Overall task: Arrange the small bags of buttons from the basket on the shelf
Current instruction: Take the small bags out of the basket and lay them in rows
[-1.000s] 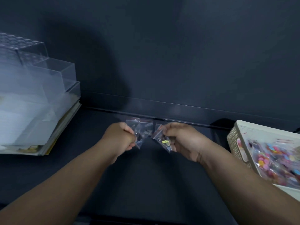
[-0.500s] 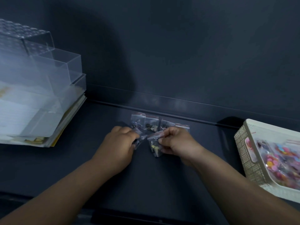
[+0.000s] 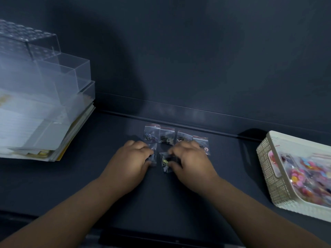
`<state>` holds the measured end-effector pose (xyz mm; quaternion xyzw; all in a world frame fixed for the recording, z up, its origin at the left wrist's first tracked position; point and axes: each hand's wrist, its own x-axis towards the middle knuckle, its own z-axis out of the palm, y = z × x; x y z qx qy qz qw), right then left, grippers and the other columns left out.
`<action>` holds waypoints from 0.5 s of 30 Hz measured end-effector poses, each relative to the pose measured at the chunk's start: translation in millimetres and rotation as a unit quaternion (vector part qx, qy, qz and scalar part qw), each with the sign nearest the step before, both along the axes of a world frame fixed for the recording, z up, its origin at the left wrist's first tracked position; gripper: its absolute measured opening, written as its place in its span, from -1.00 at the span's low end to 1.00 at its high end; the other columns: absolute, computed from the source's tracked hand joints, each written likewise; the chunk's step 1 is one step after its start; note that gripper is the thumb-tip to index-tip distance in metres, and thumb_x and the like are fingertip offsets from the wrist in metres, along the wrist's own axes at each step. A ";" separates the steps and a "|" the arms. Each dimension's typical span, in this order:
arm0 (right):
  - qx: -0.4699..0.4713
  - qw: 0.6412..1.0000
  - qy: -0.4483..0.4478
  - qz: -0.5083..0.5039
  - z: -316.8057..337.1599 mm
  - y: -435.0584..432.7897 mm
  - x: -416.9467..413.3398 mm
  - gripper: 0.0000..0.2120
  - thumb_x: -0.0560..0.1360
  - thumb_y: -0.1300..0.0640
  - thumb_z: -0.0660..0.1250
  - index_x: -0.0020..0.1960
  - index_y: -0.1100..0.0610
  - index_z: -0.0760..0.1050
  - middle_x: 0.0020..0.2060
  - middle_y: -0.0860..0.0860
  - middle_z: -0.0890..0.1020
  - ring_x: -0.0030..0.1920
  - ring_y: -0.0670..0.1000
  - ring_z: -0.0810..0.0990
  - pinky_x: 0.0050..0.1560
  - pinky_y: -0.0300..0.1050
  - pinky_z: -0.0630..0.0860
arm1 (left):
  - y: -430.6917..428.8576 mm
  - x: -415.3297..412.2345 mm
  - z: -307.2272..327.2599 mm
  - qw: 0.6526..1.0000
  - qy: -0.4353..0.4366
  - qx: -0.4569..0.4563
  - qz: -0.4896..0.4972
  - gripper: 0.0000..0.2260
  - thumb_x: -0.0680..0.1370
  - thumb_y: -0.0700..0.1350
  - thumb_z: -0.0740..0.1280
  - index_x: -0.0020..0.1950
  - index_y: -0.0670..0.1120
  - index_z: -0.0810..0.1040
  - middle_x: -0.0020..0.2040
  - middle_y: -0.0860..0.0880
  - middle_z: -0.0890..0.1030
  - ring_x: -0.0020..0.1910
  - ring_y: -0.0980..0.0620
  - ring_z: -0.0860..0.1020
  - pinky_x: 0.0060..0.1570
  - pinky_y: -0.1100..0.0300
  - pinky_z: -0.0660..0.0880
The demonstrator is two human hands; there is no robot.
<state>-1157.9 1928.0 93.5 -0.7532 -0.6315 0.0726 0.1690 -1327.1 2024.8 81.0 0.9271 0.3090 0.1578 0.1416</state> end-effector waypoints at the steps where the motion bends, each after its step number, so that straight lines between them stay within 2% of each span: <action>1: -0.012 1.000 -0.004 0.012 -2.6 -1.9 1.4 -0.74 0.47 0.03 0.34 0.16 -0.03 0.53 0.13 -0.11 0.55 0.18 0.03 0.39 0.21 -0.05 0.33 | 0.5 -0.6 -0.6 1.000 0.005 -0.006 -0.005 -0.77 0.53 -0.08 0.32 0.17 -0.02 0.58 0.15 0.06 0.55 0.10 0.01 0.43 0.06 0.16 0.41; 6: -0.021 1.000 -0.006 -0.006 -9.6 -7.0 2.2 -0.65 0.52 -0.03 0.30 0.30 -0.10 0.47 0.26 -0.19 0.51 0.29 0.02 0.32 0.25 -0.05 0.20 | 5.6 -3.8 -5.6 1.000 -0.002 -0.016 -0.027 -0.68 0.54 -0.16 0.27 0.29 -0.01 0.53 0.28 0.08 0.52 0.24 0.03 0.42 0.15 0.24 0.32; 10: -0.029 0.999 -0.020 -0.014 -10.2 -2.7 -2.2 -0.63 0.54 -0.06 0.26 0.34 -0.10 0.43 0.29 -0.19 0.48 0.30 0.01 0.30 0.24 -0.07 0.17 | 9.8 -5.8 -7.7 0.999 -0.002 -0.014 -0.037 -0.69 0.50 -0.17 0.28 0.23 -0.03 0.59 0.22 0.03 0.58 0.19 -0.03 0.49 0.11 0.22 0.36; 15: -0.023 0.999 -0.014 -0.021 -9.2 -5.8 -0.8 -0.60 0.53 -0.08 0.27 0.35 -0.07 0.42 0.31 -0.15 0.47 0.31 0.01 0.31 0.27 -0.10 0.18 | 8.4 -3.5 -4.5 0.999 -0.014 -0.028 -0.033 -0.69 0.52 -0.14 0.31 0.27 -0.01 0.55 0.25 0.08 0.54 0.22 0.03 0.47 0.11 0.29 0.32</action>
